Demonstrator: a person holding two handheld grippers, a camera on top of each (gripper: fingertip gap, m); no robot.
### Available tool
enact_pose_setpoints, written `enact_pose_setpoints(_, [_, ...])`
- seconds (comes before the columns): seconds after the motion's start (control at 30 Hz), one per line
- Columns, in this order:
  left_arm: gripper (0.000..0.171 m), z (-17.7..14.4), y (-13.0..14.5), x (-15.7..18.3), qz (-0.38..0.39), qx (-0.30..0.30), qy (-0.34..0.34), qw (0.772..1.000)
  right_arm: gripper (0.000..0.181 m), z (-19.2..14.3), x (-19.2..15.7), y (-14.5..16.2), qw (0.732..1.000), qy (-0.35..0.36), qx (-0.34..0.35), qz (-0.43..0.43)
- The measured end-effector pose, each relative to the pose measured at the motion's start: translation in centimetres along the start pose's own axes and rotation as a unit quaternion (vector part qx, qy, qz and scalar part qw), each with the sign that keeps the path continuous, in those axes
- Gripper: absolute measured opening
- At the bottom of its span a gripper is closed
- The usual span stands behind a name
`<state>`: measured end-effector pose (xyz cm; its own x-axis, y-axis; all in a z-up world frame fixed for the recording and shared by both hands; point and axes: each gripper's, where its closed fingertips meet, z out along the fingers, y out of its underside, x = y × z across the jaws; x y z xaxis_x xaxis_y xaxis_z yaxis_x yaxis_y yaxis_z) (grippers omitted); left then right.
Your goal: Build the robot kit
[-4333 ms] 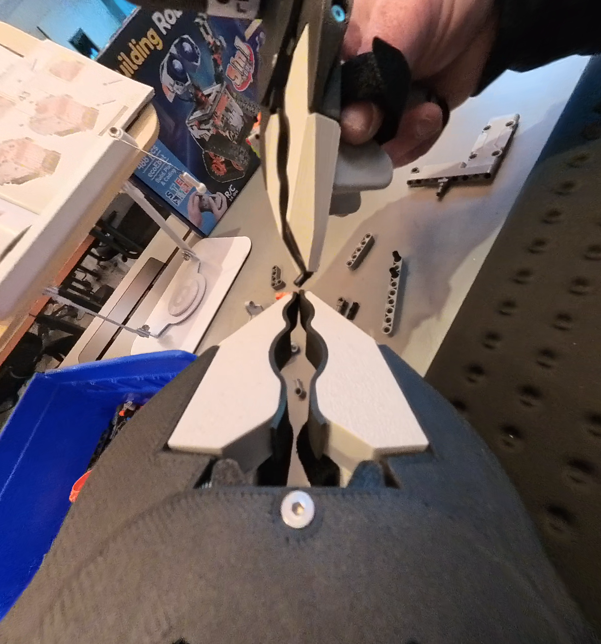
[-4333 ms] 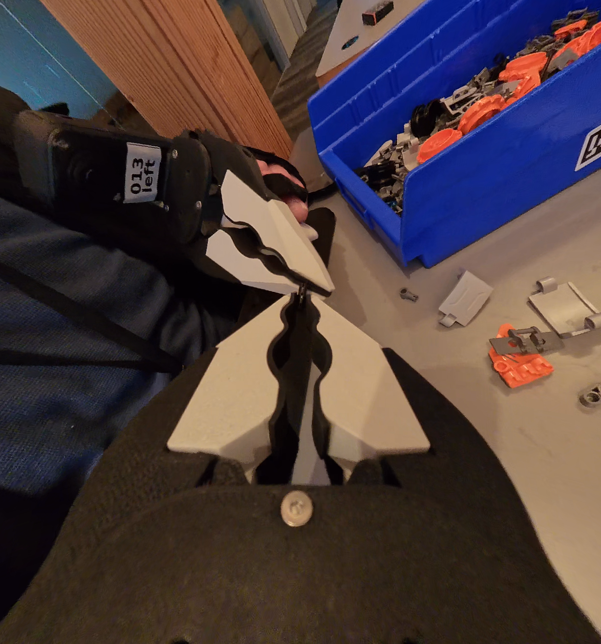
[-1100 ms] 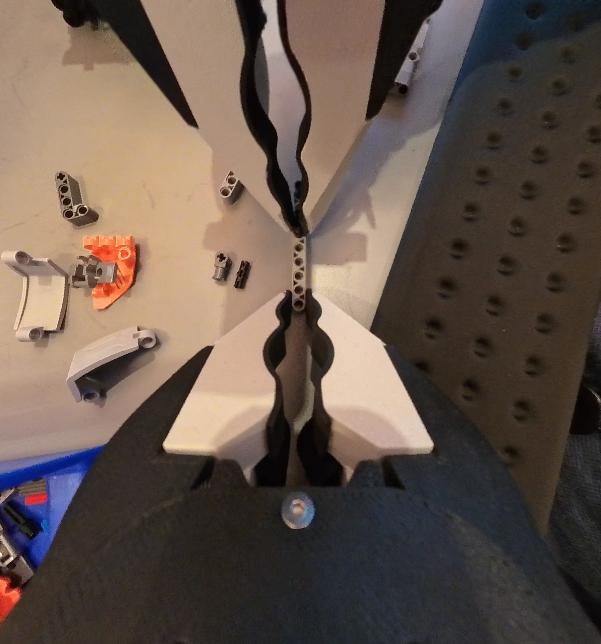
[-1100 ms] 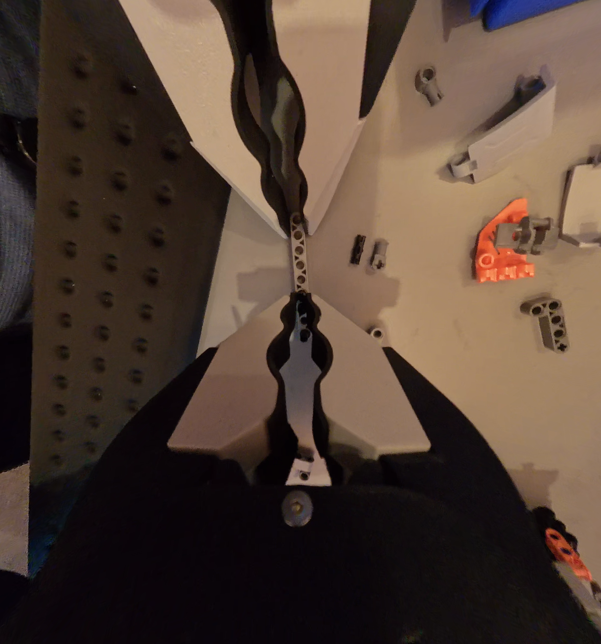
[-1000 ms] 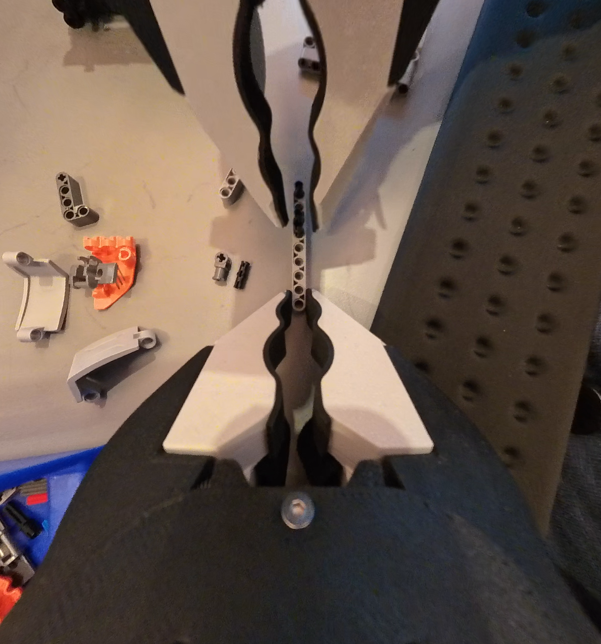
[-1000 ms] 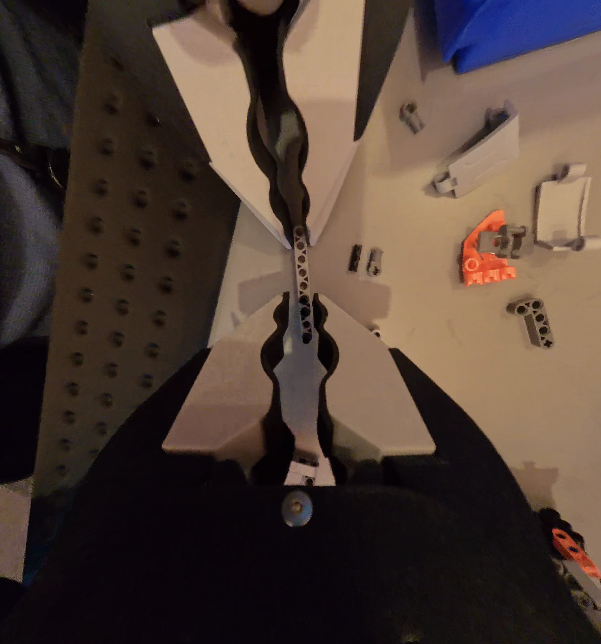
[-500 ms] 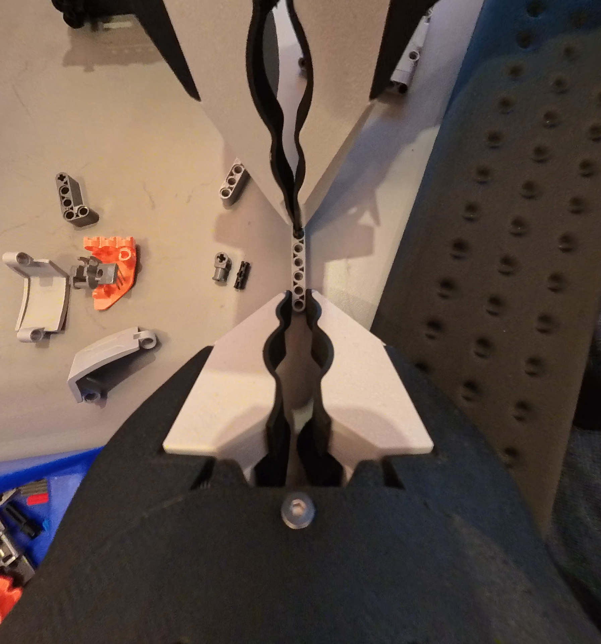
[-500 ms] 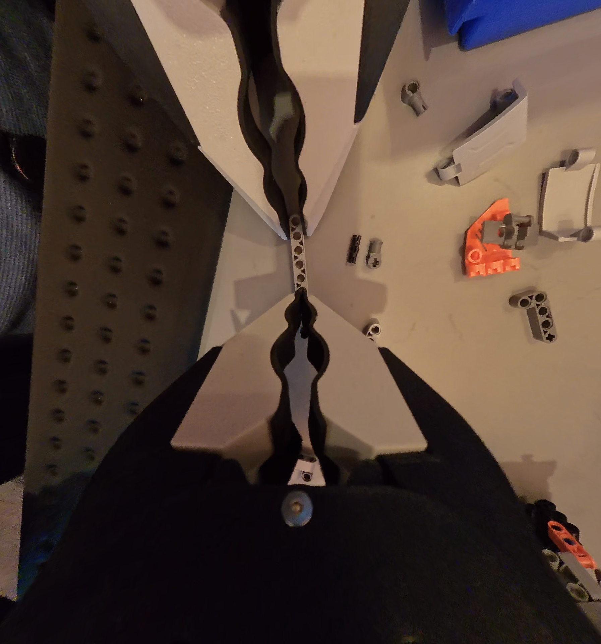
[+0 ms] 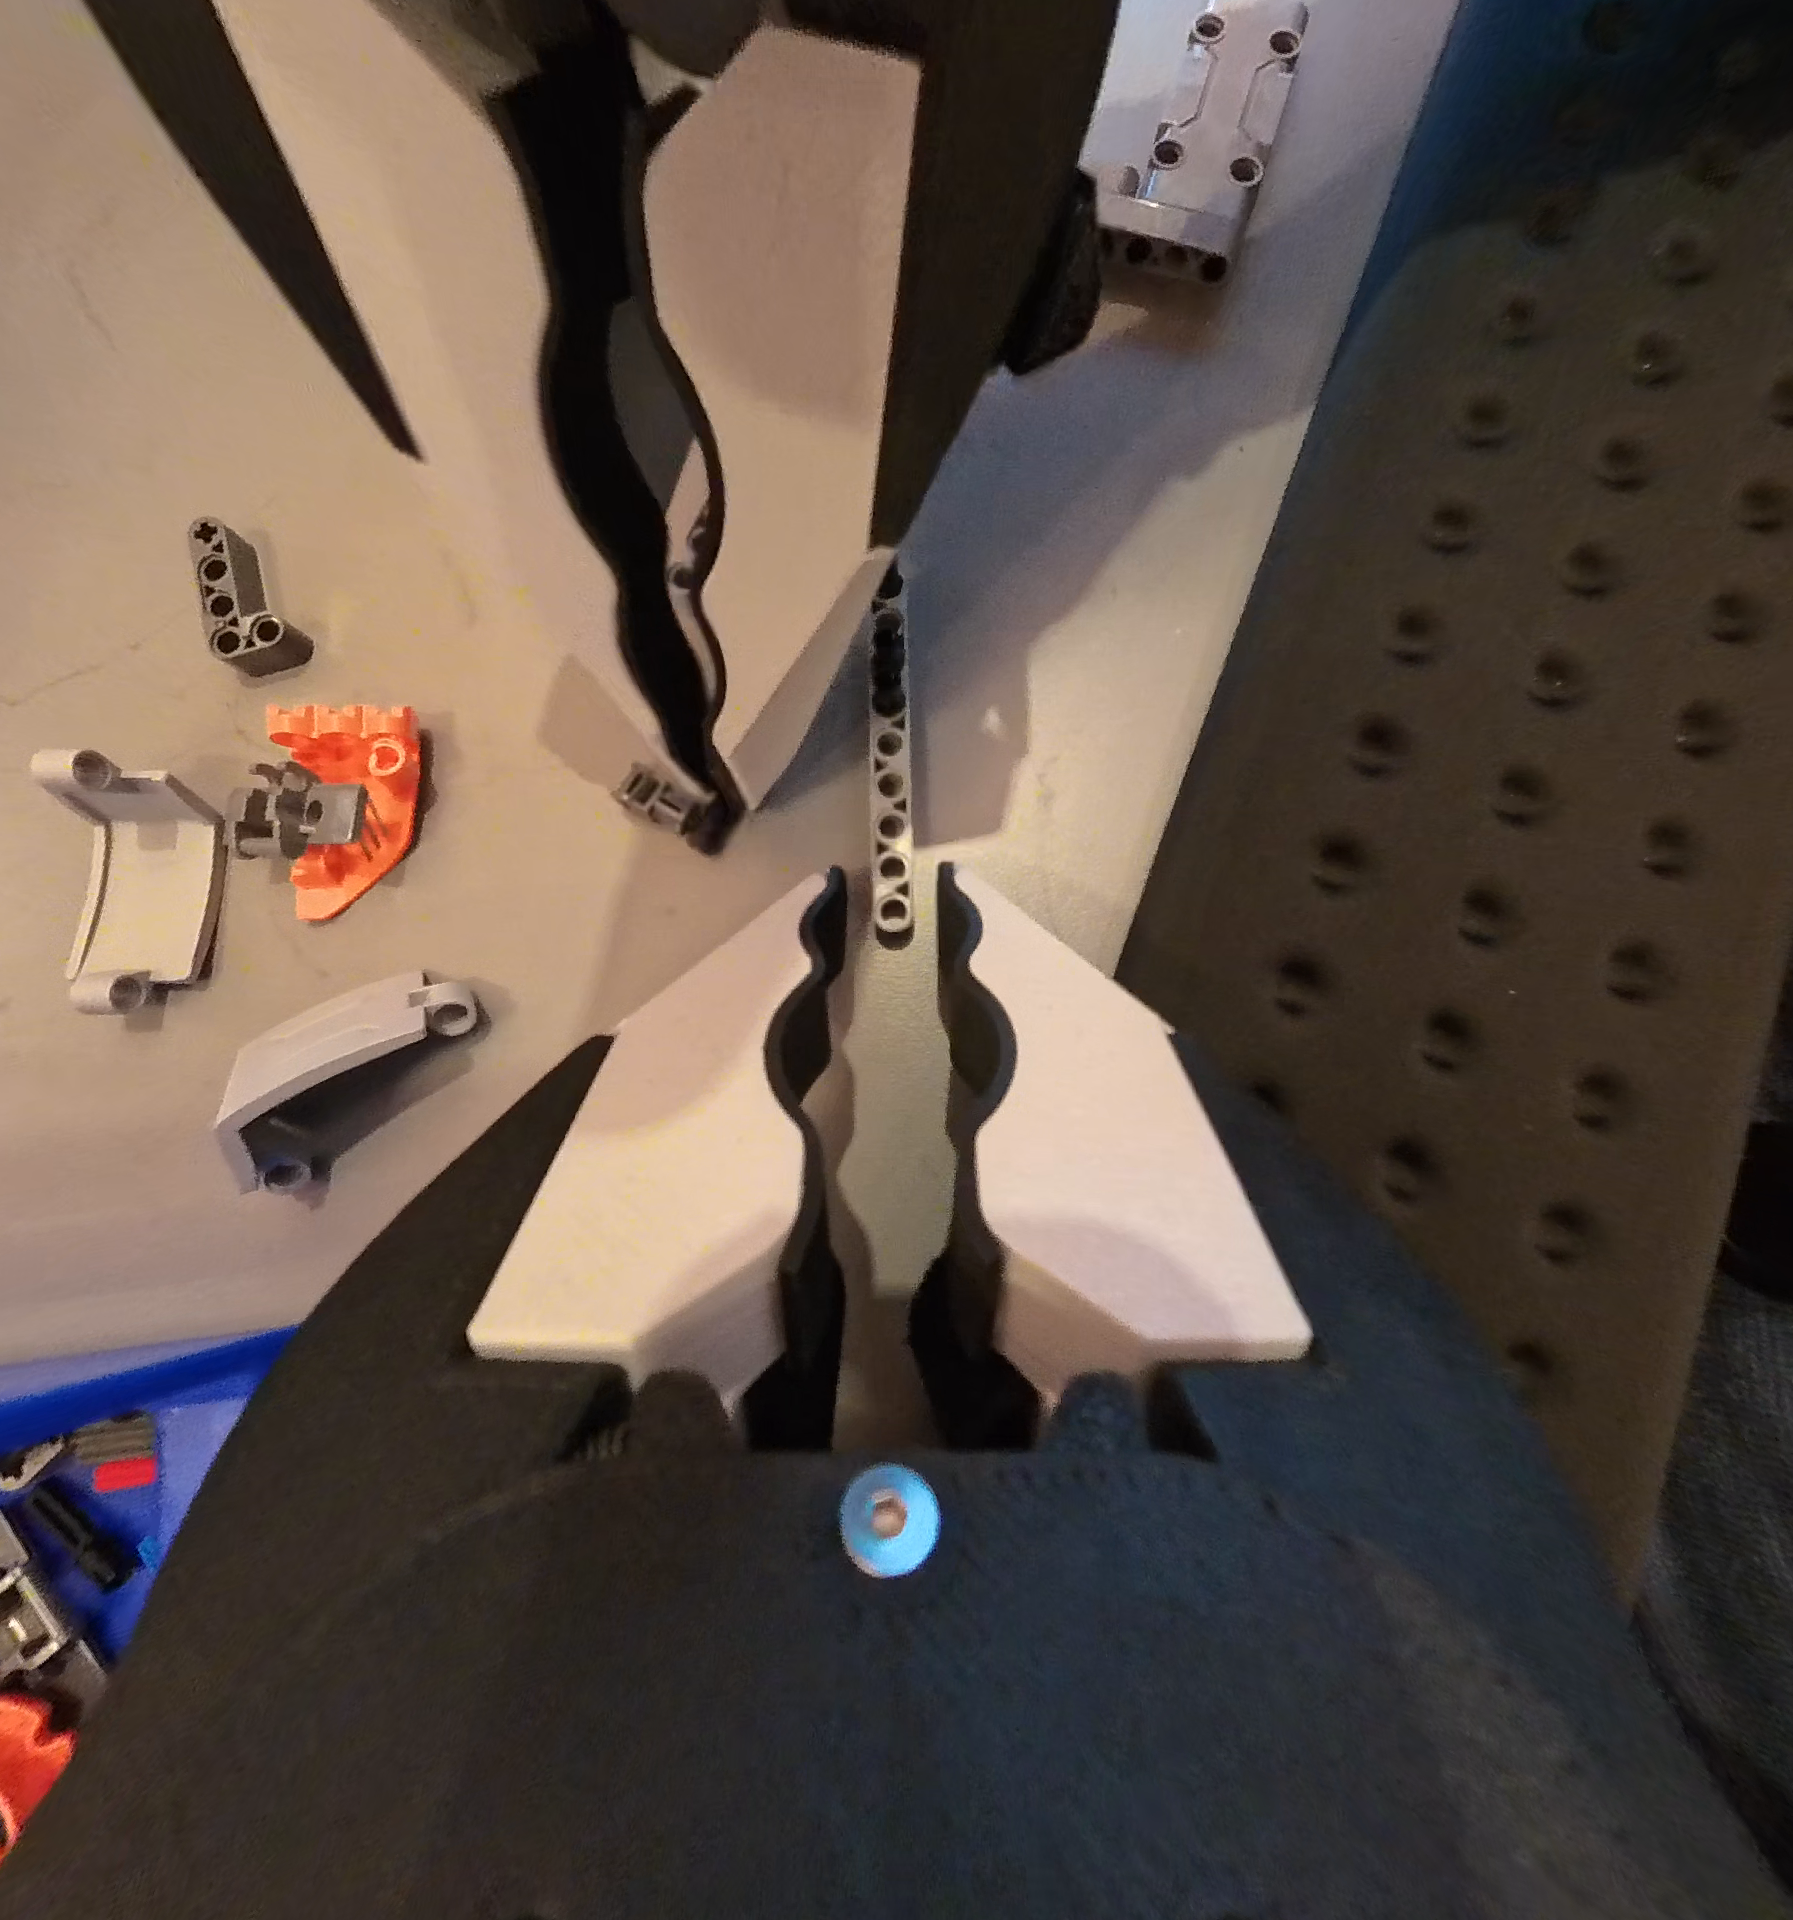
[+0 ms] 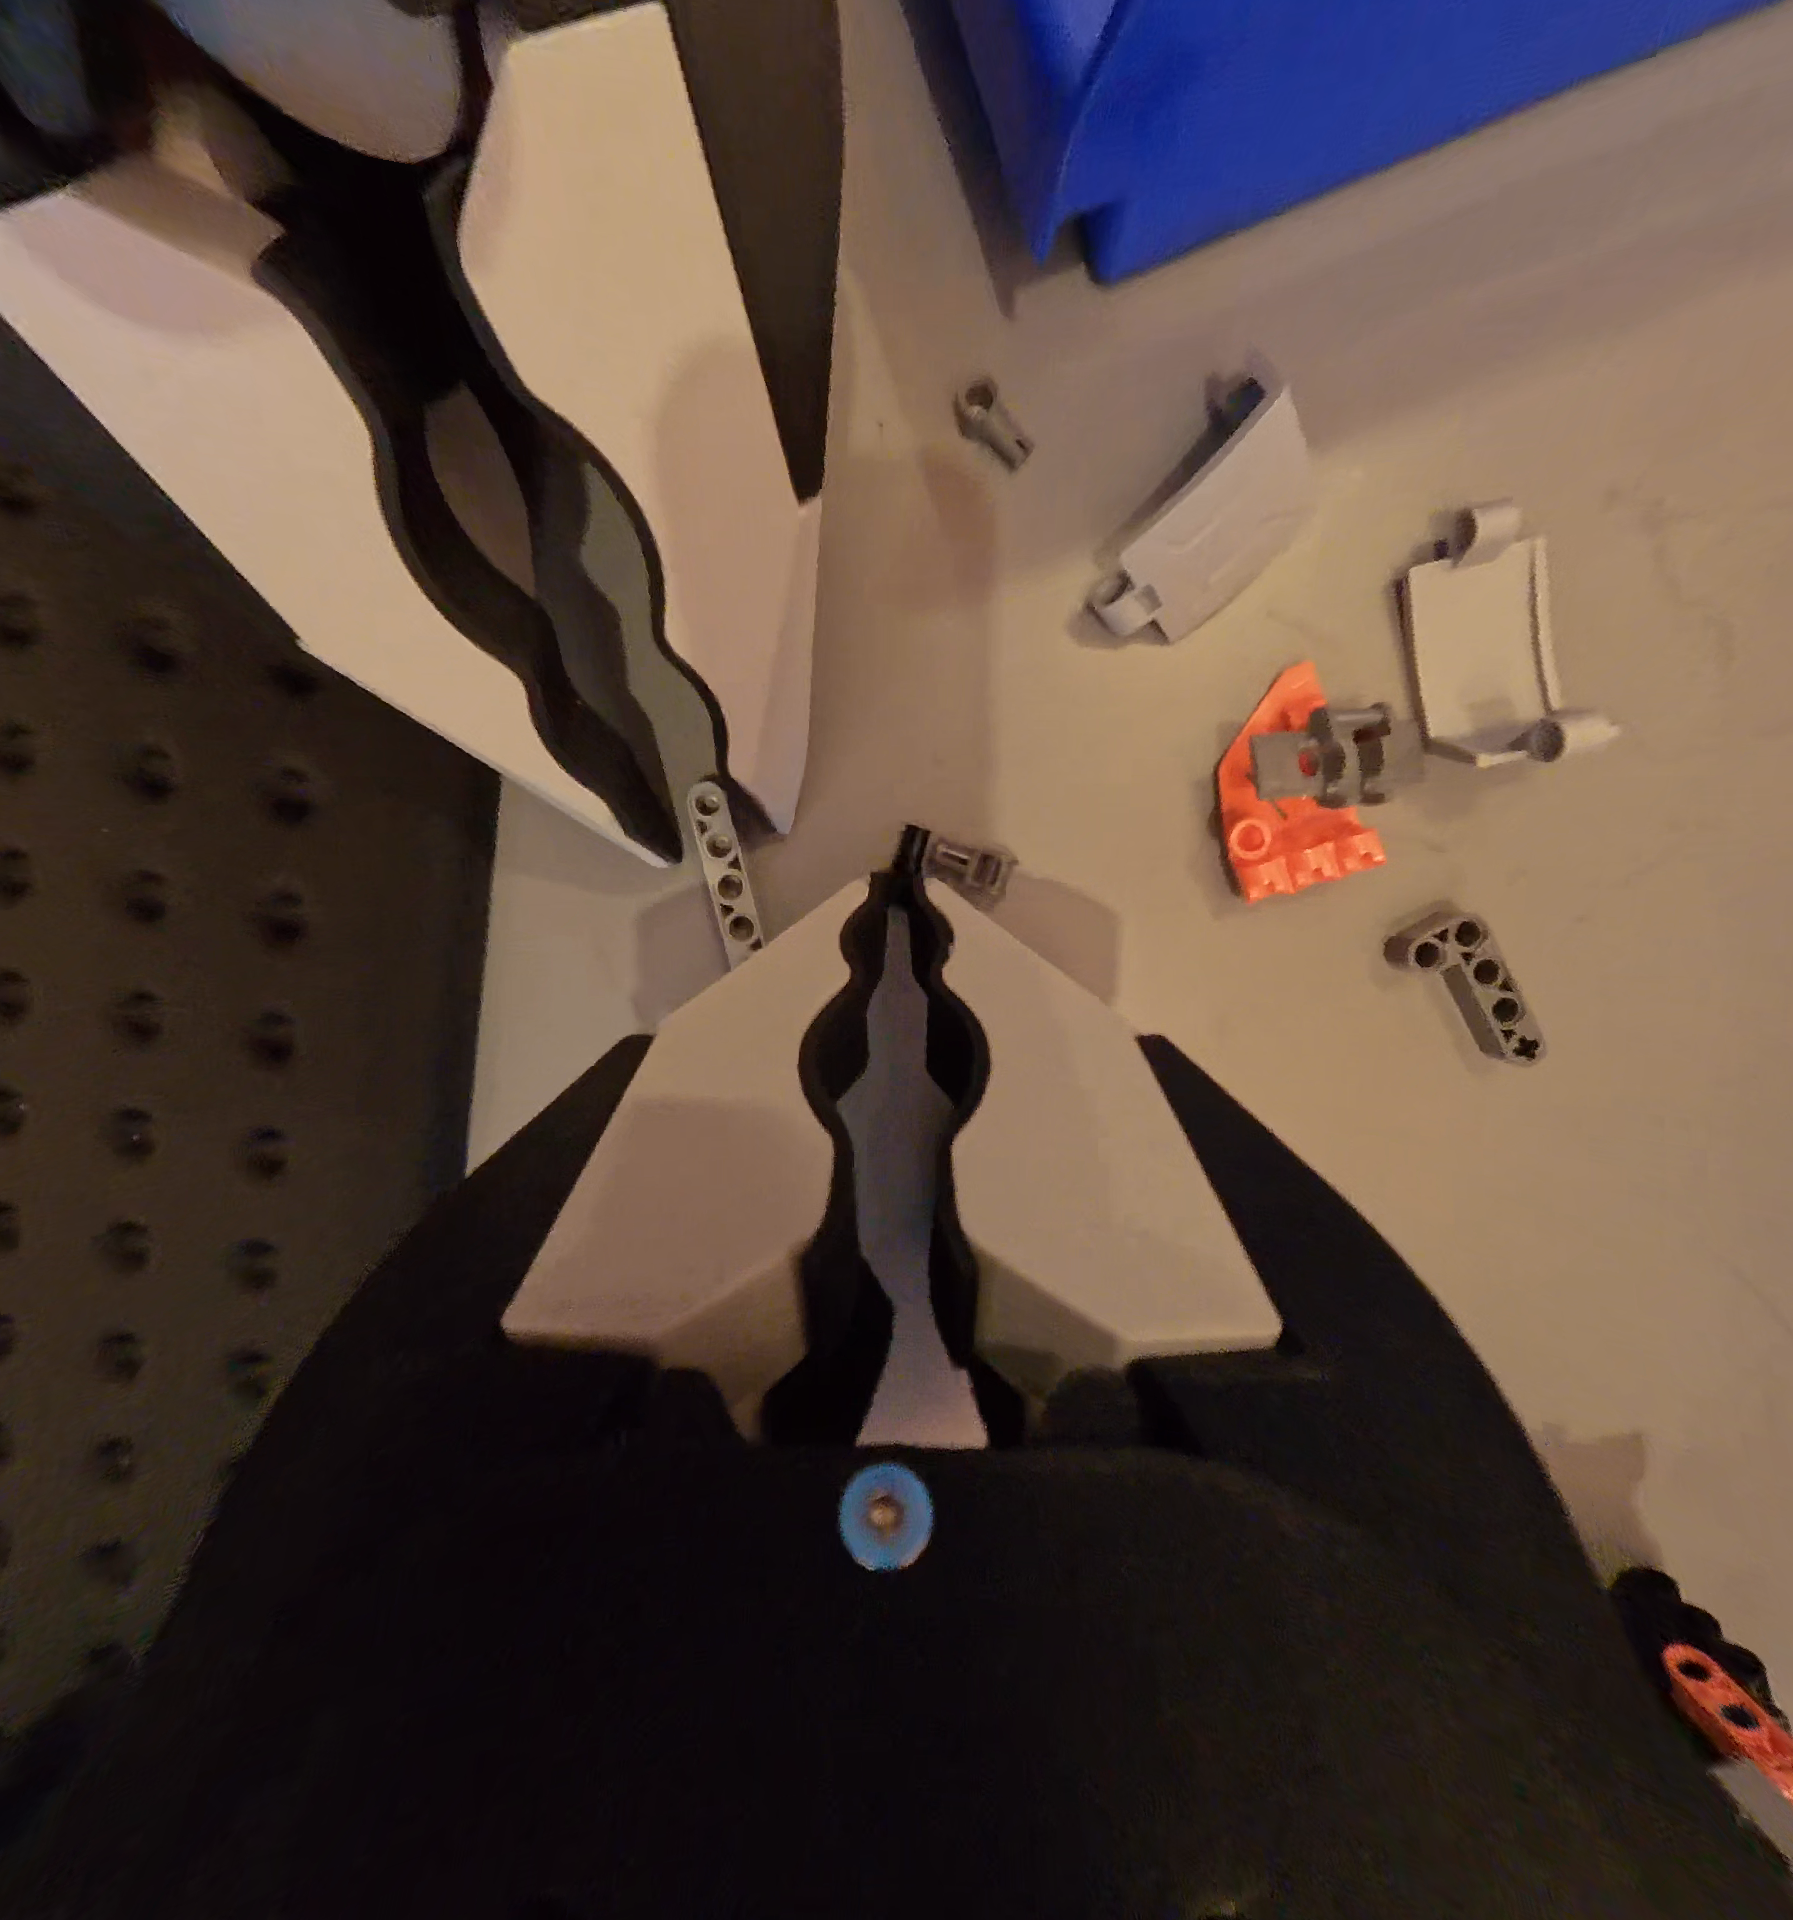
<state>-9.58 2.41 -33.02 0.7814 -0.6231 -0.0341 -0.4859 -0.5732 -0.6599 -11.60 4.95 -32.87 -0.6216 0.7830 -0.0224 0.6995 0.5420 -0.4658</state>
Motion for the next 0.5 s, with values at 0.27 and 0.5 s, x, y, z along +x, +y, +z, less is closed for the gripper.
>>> enact_pose_setpoints(0.27, [0.021,-1.2,-1.2,-0.4,-0.017,0.05,0.0,0.999,0.0,-0.9,-0.5,-0.3,0.999,-0.025,0.038,0.014])
enact_pose_setpoints(0.5, [0.022,-1.6,-1.5,-1.5,0.005,0.058,-0.055,0.997,0.0,-3.1,-1.3,-1.1,0.994,-0.058,0.091,0.031])
